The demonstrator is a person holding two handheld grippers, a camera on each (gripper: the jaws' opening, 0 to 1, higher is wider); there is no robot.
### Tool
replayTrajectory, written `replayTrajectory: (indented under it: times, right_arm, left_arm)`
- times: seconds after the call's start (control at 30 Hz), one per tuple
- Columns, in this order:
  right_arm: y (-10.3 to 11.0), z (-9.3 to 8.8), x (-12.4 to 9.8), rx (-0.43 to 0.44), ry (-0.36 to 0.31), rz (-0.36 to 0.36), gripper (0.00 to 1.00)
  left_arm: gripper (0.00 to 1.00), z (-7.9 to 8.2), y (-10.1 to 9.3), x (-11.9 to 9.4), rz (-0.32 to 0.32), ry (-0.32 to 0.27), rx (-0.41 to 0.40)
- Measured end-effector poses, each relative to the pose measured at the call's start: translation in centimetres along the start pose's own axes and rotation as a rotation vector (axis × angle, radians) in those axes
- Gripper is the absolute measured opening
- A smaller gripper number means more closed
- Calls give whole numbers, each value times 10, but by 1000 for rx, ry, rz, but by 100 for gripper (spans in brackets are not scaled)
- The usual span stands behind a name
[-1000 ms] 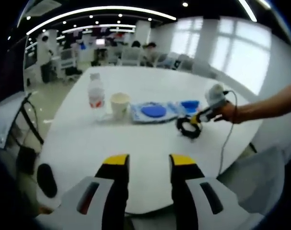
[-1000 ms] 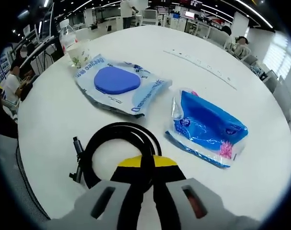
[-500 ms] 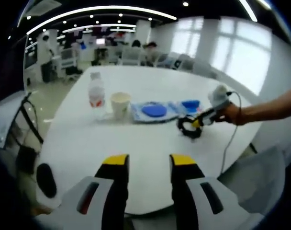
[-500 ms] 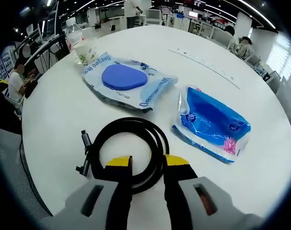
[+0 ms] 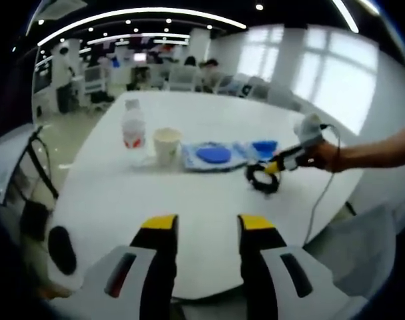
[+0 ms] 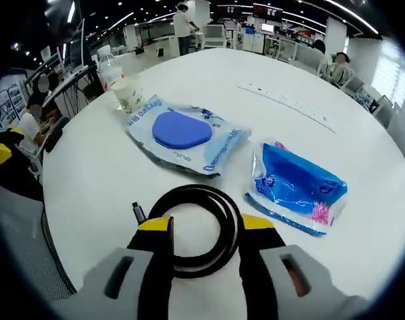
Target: Arrange the tabletop items into an orderly group along one side of the table until the central work area is clear of visible clutter.
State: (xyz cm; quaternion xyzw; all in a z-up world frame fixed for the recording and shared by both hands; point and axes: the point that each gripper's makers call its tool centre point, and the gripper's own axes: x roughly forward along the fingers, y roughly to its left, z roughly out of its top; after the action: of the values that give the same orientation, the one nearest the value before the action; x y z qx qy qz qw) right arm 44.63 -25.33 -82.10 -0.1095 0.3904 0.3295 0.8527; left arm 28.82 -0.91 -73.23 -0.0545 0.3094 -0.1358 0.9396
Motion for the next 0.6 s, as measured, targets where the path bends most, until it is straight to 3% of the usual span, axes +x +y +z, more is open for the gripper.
replayTrajectory:
  times: [0.17, 0.4, 0.6]
  right_arm:
    - [-4, 8, -16, 39, -59, 2, 55]
    - [-10, 10, -37, 58, -106, -10, 59]
    - [-20, 17, -62, 127, -201, -28, 59]
  left_arm:
    - [36, 2, 0, 3, -5, -1, 3]
    - [37, 1, -4, 10, -33, 16, 31]
    - [38, 3, -6, 15, -48, 23, 53]
